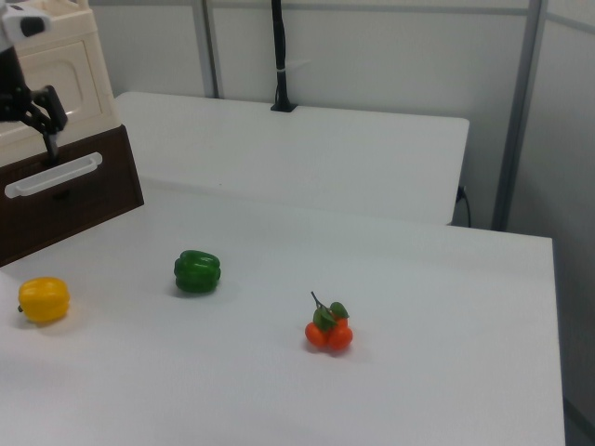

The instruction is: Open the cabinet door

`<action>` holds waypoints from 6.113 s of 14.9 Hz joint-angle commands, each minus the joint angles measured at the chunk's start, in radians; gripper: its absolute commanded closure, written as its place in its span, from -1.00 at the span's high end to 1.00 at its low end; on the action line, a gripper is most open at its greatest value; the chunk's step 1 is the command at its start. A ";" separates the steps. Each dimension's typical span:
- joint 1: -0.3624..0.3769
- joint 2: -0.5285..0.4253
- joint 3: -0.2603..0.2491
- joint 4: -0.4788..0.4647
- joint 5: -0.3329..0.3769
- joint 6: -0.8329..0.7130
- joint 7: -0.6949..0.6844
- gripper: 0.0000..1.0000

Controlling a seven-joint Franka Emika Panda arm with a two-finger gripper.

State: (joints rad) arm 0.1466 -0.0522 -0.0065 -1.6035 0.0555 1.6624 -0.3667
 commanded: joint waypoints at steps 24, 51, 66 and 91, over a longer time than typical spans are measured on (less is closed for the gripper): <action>0.056 0.230 0.267 0.137 0.124 0.503 -0.218 -0.41; 0.045 0.229 0.296 0.096 0.125 0.629 -0.215 -1.00; -0.093 0.169 0.277 0.080 0.129 0.410 -0.215 -1.00; -0.191 0.242 0.120 0.080 0.127 0.740 -0.227 -0.89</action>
State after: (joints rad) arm -0.0430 0.1772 0.1134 -1.5242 0.1765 2.3209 -0.5860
